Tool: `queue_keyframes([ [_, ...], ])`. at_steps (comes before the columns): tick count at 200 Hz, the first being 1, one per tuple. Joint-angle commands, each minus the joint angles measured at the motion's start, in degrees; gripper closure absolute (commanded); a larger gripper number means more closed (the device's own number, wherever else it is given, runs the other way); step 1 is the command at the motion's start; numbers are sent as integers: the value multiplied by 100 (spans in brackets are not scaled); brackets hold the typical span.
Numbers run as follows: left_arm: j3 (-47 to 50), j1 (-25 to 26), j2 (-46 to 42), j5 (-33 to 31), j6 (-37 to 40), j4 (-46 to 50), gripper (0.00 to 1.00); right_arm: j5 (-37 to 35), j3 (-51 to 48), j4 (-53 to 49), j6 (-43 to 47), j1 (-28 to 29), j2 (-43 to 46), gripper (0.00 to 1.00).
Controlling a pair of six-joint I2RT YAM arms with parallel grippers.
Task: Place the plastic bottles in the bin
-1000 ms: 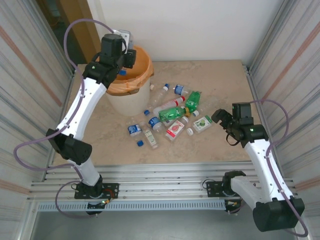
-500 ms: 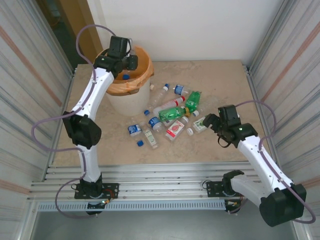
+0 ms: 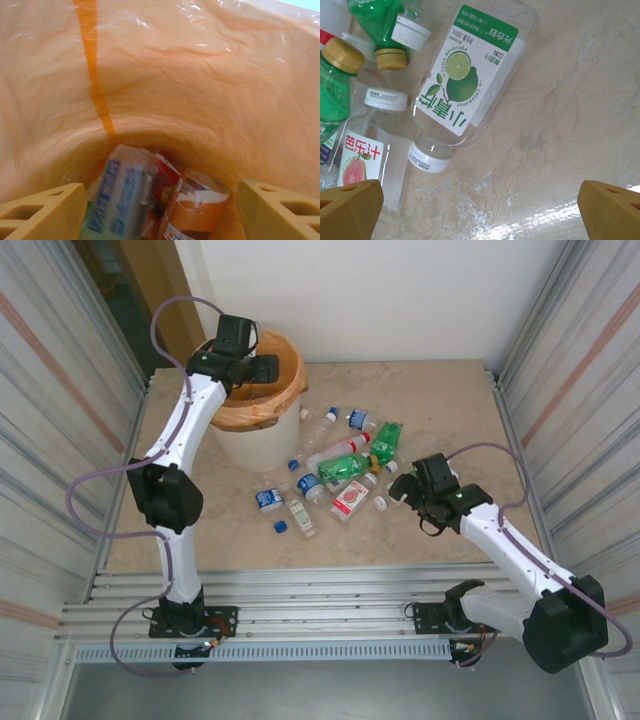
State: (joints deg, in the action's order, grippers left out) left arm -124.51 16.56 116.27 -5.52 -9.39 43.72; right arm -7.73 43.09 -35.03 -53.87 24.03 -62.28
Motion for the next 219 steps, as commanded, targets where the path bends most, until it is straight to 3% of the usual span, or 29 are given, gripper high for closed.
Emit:
queue_keyframes([
  [1,-164,-18,-398,94,-97,87,19,-135,-29,126,-255,78,-134,2],
  [60,489,31,-1376,235,-178,-267,12,-168,206,189,-265,86,-699,2],
  [110,1620,441,-2504,49,-125,-870,1,-183,571,388,-196,84,-1400,2],
  [166,3298,1130,-3958,-317,-125,-1600,1,-329,947,606,-151,79,-2227,2],
  [219,4411,1262,-4886,-243,-423,-1920,1,-511,1335,688,-124,-4,-3054,2],
])
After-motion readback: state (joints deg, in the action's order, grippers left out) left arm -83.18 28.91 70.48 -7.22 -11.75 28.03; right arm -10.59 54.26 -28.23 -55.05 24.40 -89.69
